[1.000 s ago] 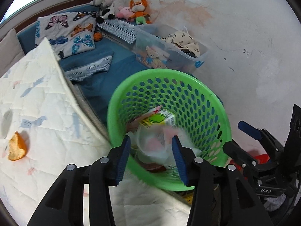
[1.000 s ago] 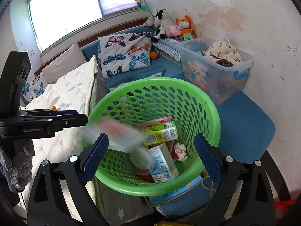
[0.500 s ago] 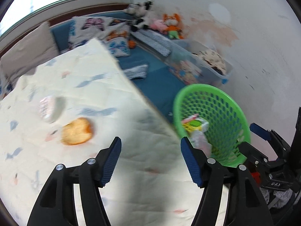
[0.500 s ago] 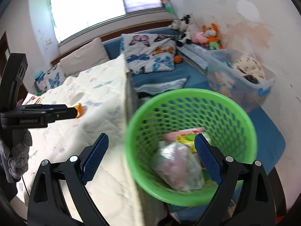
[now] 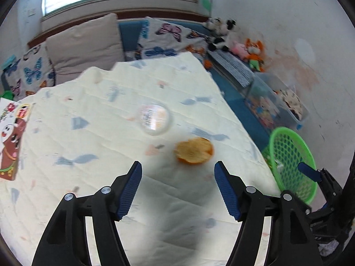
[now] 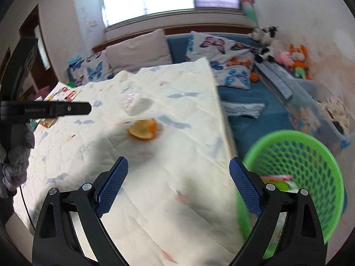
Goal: Collect trash
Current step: 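Move both grippers back over the orange peel and pudding cup on the bed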
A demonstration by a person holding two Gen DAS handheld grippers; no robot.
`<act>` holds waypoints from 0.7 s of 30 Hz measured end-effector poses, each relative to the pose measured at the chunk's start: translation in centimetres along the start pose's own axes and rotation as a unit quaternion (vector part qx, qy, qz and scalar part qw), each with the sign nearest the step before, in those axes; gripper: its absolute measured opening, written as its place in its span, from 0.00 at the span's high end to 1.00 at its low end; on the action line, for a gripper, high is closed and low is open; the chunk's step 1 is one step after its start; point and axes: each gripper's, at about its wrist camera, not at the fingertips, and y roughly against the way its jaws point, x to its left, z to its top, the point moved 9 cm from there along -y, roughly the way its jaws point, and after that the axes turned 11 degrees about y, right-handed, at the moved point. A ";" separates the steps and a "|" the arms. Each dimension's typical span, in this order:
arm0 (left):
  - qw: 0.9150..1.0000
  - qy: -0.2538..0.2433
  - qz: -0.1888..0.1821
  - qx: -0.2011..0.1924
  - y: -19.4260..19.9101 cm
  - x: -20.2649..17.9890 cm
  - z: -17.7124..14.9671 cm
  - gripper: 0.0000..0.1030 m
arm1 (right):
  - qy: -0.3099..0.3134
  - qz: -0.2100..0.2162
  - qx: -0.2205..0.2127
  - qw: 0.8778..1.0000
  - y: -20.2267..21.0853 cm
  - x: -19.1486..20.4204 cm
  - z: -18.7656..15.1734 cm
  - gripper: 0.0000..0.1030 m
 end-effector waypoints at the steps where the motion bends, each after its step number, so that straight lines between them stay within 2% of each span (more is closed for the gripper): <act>1: 1.000 0.004 0.005 -0.006 0.4 0.8 0.5 0.36 | 0.004 0.003 0.001 1.000 -0.4 0.6 0.4 0.11; 9: 0.999 0.032 0.026 -0.028 1.9 5.2 3.6 0.34 | 0.037 0.028 0.018 0.999 -5.3 4.5 3.0 0.12; 21: 0.998 0.050 0.030 -0.002 -2.3 7.3 4.9 0.33 | 0.058 0.025 0.060 0.996 -12.0 5.9 2.7 0.14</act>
